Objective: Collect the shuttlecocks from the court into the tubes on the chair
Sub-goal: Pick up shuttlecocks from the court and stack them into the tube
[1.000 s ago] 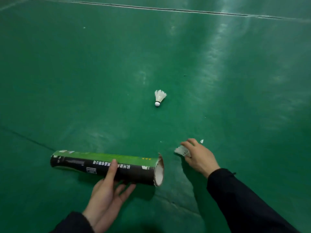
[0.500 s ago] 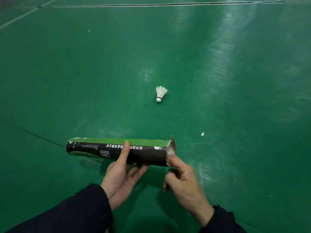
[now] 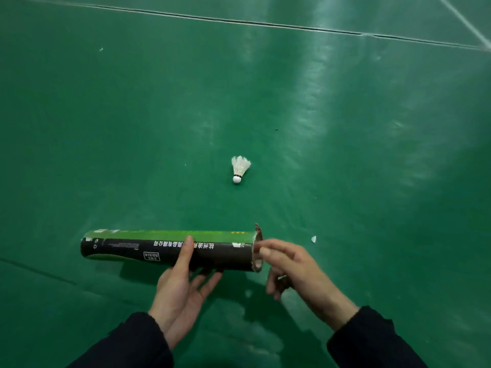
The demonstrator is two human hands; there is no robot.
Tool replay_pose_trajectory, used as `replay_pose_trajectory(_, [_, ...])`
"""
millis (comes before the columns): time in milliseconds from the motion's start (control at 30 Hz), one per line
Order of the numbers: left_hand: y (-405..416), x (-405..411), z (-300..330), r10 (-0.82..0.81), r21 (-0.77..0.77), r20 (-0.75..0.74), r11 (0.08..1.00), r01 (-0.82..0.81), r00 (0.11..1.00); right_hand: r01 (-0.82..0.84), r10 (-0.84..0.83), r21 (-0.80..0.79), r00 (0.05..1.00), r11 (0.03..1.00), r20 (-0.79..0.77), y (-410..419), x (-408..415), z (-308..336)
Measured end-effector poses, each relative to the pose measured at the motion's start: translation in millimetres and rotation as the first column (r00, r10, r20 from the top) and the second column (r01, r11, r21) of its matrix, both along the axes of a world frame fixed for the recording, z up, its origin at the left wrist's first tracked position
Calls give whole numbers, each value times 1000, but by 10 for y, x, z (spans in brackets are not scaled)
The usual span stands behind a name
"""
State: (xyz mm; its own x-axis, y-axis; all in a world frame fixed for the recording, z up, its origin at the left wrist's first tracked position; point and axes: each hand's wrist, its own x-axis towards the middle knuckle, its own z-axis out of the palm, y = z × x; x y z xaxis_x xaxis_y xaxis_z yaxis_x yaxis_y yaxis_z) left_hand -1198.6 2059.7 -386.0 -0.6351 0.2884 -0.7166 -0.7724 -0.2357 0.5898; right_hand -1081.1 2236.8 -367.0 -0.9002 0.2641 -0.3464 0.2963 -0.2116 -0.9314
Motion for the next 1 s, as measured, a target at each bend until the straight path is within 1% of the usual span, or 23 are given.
replay_pose_trajectory(33, [-32, -148, -16, 41, 0, 11, 999, -41, 999, 116, -116, 7, 993, 993, -3, 86, -143, -3])
replay_pose_trajectory(100, [-142, -466, -87, 101, 8, 18, 995, -101, 995, 265, -268, 77, 963, 961, 25, 264, -553, -75])
replay_pose_trajectory(167, [-263, -705, -180, 130, 10, 21, 991, -130, 991, 299, -320, 212, 945, 930, 73, 429, -1039, -270])
replay_pose_trajectory(267, [-428, -880, -279, 141, -18, 32, 990, -140, 990, 254, -338, 461, 935, 850, 108, 694, -1730, -655])
replay_pose_trajectory(300, [-495, -910, -309, 144, -40, 42, 989, -143, 989, 204, -325, 553, 937, 807, 127, 766, -1941, -761])
replay_pose_trajectory(367, [-614, -920, -354, 136, -70, 65, 989, -132, 989, 81, -287, 718, 943, 691, 171, 895, -2282, -912])
replay_pose_trajectory(433, [-732, -910, -392, 126, -72, 75, 990, -121, 989, -24, -223, 792, 954, 610, 201, 980, -2561, -1038])
replay_pose_trajectory(500, [-805, -877, -383, 141, -88, 72, 987, -135, 987, -93, -171, 777, 953, 623, 251, 1034, -2725, -1159])
replay_pose_trajectory(533, [-812, -858, -367, 143, -88, 64, 987, -137, 988, -90, -181, 763, 948, 640, 263, 1047, -2751, -1210])
replay_pose_trajectory(567, [-838, -834, -367, 144, -90, 54, 986, -139, 988, -61, -211, 746, 941, 663, 264, 1010, -2745, -1242])
replay_pose_trajectory(633, [-837, -808, -335, 141, -81, 42, 987, -138, 989, 101, -307, 665, 931, 740, 199, 855, -2604, -1215])
replay_pose_trajectory(667, [-830, -807, -320, 150, -71, 39, 987, -147, 988, 227, -351, 555, 928, 800, 126, 724, -2468, -1147])
replay_pose_trajectory(700, [-814, -815, -311, 161, -61, 36, 985, -158, 986, 355, -405, 393, 913, 848, 47, 566, -2286, -1033])
replay_pose_trajectory(733, [-790, -814, -300, 177, -59, 36, 983, -175, 984, 453, -462, 224, 887, 863, -11, 382, -2043, -885])
replay_pose_trajectory(767, [-761, -816, -291, 188, -62, 34, 981, -186, 982, 506, -503, 100, 863, 857, -50, 195, -1777, -731])
replay_pose_trajectory(800, [-716, -797, -286, 194, -66, 31, 979, -192, 981, 524, -520, 30, 849, 851, -93, 21, -1487, -569])
replay_pose_trajectory(833, [-671, -763, -281, 202, -71, 30, 977, -200, 979, 513, -506, 21, 851, 858, -140, -145, -1223, -424])
replay_pose_trajectory(900, [-572, -670, -264, 205, -69, 24, 977, -203, 978, 430, -404, 112, 894, 896, -192, -392, -802, -281])
replay_pose_trajectory(1000, [-337, -427, -191, 118, -46, 16, 992, -118, 993, 224, -195, 232, 970, 946, -142, -560, -359, -253])
